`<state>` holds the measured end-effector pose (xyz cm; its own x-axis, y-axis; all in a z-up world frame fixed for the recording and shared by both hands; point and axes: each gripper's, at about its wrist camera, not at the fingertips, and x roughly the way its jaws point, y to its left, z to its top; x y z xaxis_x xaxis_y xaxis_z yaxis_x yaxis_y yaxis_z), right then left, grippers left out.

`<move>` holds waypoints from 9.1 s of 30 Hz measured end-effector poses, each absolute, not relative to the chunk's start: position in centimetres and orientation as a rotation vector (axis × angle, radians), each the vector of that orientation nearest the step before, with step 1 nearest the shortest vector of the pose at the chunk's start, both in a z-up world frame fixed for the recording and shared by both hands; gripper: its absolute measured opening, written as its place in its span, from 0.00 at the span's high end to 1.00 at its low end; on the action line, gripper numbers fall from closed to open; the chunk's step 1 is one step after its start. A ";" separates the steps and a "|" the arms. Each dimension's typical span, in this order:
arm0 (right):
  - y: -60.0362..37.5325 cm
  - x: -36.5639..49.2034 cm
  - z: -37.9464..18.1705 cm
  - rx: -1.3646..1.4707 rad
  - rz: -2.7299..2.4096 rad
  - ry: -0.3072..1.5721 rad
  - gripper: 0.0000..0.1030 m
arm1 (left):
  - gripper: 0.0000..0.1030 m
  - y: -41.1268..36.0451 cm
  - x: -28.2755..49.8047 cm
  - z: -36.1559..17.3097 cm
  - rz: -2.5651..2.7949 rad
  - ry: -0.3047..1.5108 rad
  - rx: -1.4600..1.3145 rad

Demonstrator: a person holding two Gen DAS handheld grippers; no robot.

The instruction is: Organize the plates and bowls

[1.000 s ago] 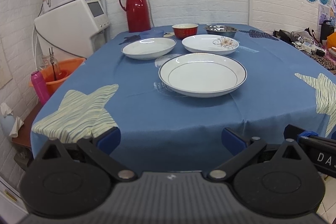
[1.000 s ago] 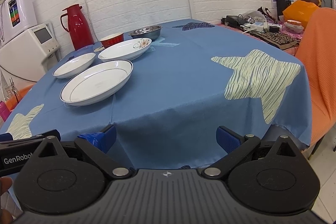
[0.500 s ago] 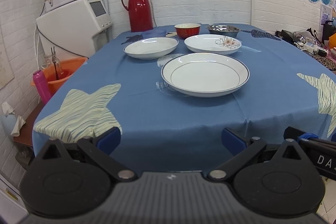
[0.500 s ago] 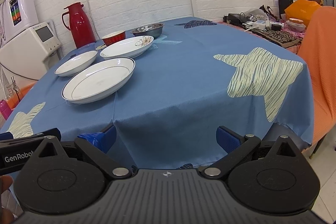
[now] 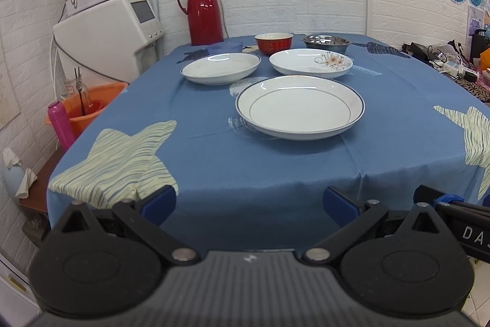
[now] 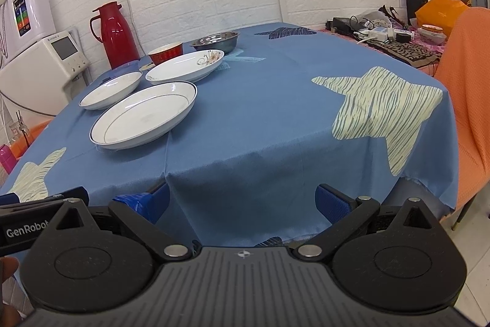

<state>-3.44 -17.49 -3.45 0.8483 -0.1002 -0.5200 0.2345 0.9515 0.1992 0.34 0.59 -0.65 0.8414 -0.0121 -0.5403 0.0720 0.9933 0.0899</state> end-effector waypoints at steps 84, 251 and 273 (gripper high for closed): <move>-15.5 17.7 -0.7 0.097 -0.014 0.796 0.14 | 0.01 6.1 20.8 -0.4 -0.171 0.863 -0.036; -3.1 40.8 0.8 -0.045 0.396 0.792 0.54 | 0.51 14.8 42.7 -0.3 -0.116 0.887 -0.100; -2.8 39.1 1.9 0.023 0.389 0.765 0.60 | 0.69 15.0 40.9 1.8 -0.080 0.821 -0.042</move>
<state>39.06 -2.76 1.89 0.6535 0.3511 -0.6705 -0.3345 0.9287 0.1603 40.86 15.01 1.77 0.6785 -0.0877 -0.7293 0.0548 0.9961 -0.0687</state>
